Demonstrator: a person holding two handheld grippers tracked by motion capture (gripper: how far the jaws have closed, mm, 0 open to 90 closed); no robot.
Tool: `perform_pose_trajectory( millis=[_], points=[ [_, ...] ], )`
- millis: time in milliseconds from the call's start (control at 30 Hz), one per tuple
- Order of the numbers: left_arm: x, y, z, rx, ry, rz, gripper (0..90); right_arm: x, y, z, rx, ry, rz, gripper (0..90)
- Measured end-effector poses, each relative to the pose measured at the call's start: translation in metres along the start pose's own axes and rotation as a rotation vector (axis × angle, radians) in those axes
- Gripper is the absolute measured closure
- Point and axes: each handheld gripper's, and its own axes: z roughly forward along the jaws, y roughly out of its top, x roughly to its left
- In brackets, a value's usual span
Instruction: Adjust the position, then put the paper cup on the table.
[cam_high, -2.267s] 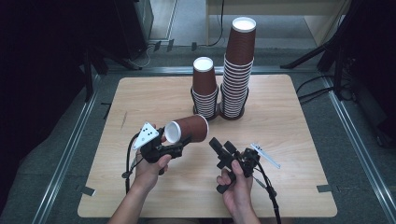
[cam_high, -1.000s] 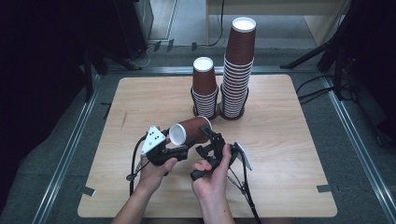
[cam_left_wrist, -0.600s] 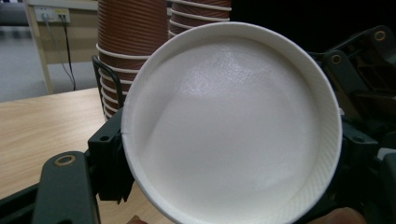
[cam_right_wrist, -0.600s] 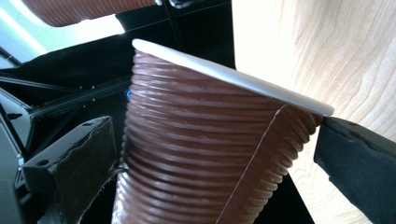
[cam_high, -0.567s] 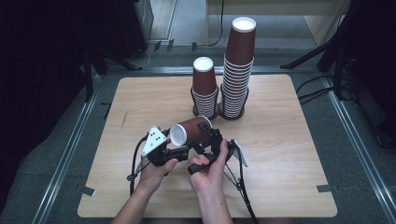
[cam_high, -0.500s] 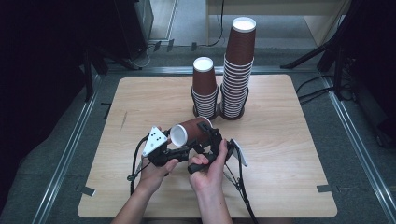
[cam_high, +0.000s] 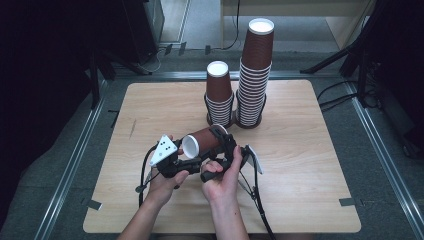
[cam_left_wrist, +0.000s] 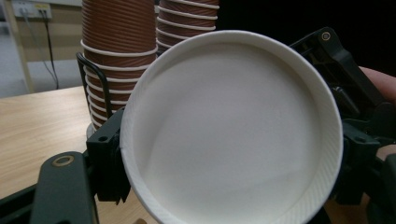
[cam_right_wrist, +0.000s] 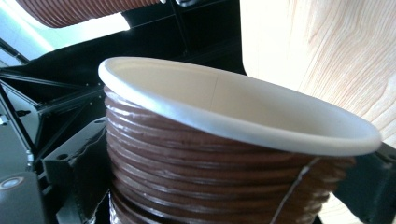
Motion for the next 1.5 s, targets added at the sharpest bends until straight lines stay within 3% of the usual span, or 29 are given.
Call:
perform_pose_trajectory(
  millis=[100,133,233,300,467,633,767,900,1067,1167,1300,1367,1500],
  points=[
    [0.0,0.001,-0.001,0.013,0.007,-0.013,17.2,0.002,-0.002,-0.001,-0.015,0.012,-0.025,8.5],
    [0.001,0.002,-0.001,0.016,0.004,-0.022,12.5,0.002,-0.002,-0.001,-0.027,0.015,-0.038,8.6],
    [0.007,0.004,-0.005,0.013,-0.031,-0.059,7.5,0.004,0.003,-0.003,-0.077,0.043,-0.087,9.7],
    [0.01,0.006,-0.008,0.006,-0.032,-0.069,7.4,0.006,0.004,-0.005,-0.089,0.044,-0.088,10.3],
    [0.016,0.007,-0.014,0.004,-0.024,-0.077,3.7,0.021,0.009,-0.02,-0.189,0.09,-0.188,10.5],
    [0.017,0.008,-0.018,-0.005,-0.026,-0.072,3.7,0.032,0.015,-0.03,-0.272,0.082,-0.318,10.7],
    [0.019,0.008,-0.019,0.005,-0.024,-0.072,3.7,0.037,0.022,-0.035,-0.309,0.078,-0.369,10.9],
    [0.022,0.007,-0.022,0.012,-0.008,-0.073,3.6,0.042,0.025,-0.041,-0.363,0.086,-0.464,11.1],
    [0.03,0.007,-0.029,0.012,0.033,-0.078,3.3,0.047,0.028,-0.047,-0.415,0.03,-0.621,11.1],
    [0.037,0.003,-0.03,0.022,0.061,-0.095,3.2,0.049,0.031,-0.051,-0.433,-0.016,-0.744,11.2],
    [0.044,-0.004,-0.031,0.045,0.081,-0.106,3.2,0.055,0.037,-0.058,-0.452,-0.027,-0.916,11.5],
    [0.048,-0.008,-0.033,0.058,0.095,-0.114,3.3,0.06,0.039,-0.061,-0.465,-0.044,-1.026,11.5],
    [0.056,-0.012,-0.039,0.064,0.12,-0.136,3.3,0.065,0.041,-0.063,-0.486,-0.08,-1.189,11.5]
  ],
)
